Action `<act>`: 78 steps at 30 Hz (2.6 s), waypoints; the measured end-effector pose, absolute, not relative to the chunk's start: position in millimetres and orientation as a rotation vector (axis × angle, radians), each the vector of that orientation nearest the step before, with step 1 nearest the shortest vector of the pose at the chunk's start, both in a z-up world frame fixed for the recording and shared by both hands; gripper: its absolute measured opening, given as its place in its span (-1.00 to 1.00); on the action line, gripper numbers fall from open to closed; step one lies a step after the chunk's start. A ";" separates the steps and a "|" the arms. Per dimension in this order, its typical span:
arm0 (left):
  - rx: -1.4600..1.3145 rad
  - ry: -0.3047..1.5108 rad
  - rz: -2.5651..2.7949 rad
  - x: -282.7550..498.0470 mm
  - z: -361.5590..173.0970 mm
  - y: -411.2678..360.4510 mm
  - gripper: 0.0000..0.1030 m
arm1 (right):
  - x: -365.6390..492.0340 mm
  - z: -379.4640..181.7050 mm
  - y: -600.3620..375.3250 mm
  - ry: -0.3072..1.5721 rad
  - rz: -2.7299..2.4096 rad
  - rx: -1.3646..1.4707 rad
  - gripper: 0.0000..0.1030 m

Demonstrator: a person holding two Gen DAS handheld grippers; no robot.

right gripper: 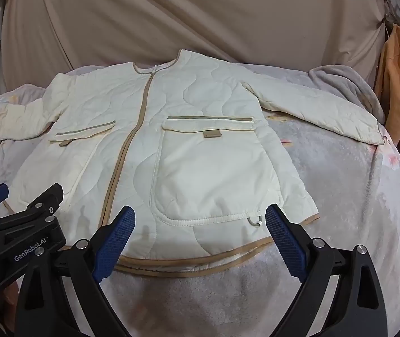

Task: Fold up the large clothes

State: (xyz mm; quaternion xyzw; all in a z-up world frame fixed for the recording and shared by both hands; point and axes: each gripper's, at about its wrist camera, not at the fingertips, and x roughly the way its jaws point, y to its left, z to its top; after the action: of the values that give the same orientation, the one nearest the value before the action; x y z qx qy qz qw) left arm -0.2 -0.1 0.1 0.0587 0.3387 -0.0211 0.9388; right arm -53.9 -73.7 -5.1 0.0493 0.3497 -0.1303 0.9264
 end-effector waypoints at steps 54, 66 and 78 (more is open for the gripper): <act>0.124 0.706 -0.047 -6.4 -8.6 7.2 0.90 | -57.4 -4.1 -68.2 0.717 -0.257 0.095 0.79; 0.126 0.706 -0.045 -6.2 -8.7 7.3 0.90 | -57.1 -4.8 -68.3 0.717 -0.257 0.096 0.78; 0.124 0.723 -0.051 -2.1 -11.0 7.7 0.86 | -56.9 -5.3 -68.6 0.717 -0.256 0.096 0.78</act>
State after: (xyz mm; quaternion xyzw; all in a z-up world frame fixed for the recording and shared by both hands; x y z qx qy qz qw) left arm -2.1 7.7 -11.0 0.0607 0.3532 -0.0250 0.9332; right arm -56.9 -68.6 -5.3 0.0468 0.3496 -0.1250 0.9273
